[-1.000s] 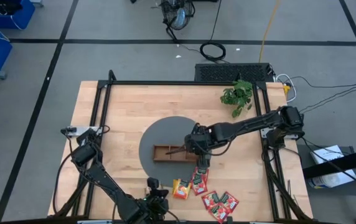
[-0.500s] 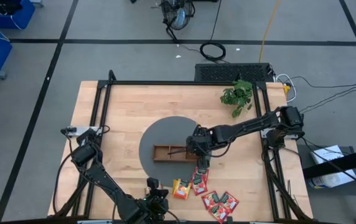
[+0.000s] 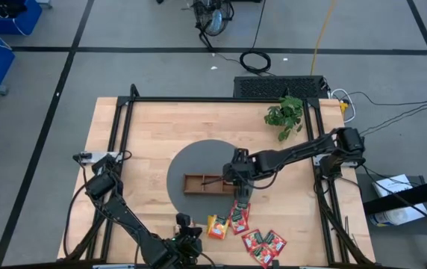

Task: Pick & Place Tea
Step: Put the red tea sachet into the right section of the wooden organizer, then put the yellow tea sachet into the middle section of the wooden organizer

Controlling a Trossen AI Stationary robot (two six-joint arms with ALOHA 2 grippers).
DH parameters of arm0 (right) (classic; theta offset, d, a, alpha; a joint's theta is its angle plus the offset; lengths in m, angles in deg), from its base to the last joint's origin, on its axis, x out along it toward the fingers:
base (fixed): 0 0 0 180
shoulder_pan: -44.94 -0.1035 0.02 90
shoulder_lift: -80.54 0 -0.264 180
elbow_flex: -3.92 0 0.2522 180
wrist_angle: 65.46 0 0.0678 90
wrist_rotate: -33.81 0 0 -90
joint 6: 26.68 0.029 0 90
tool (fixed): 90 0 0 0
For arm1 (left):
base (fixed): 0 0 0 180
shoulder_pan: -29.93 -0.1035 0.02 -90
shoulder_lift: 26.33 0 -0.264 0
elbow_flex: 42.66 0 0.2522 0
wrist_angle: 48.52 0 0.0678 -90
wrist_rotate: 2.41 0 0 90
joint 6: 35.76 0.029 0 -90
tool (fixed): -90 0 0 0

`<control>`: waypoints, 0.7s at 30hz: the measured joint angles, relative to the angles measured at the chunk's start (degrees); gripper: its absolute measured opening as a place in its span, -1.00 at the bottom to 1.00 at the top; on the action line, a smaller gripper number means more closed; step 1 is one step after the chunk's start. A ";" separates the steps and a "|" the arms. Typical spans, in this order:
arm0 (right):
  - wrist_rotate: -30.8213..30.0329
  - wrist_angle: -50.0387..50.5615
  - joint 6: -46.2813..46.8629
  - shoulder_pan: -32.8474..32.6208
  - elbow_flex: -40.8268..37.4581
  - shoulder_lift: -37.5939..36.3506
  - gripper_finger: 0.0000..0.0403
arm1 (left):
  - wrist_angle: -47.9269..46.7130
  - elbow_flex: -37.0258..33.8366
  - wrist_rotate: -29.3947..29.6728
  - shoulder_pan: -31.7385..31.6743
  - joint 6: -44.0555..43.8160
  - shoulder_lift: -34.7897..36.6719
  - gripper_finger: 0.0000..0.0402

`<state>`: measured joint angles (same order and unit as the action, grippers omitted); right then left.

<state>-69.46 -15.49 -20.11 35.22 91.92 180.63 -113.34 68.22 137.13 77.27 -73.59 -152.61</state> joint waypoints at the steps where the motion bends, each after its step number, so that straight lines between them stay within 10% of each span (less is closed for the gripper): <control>1: -0.59 0.25 -0.28 0.00 0.00 -0.44 -0.33 | -0.03 0.00 0.00 -0.01 0.00 0.00 -0.83; 12: 4.46 -1.01 3.19 -5.15 -1.47 -13.06 -0.21 | 1.82 0.02 -0.07 -0.01 2.18 0.00 -0.82; 21: 5.95 -37.99 3.26 -16.67 -22.24 -16.43 -0.25 | 24.13 0.07 -4.17 -2.74 16.32 0.00 -0.83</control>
<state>-63.51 -53.47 -16.86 18.55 69.69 164.19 -89.21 68.28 132.95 74.53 -57.27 -152.61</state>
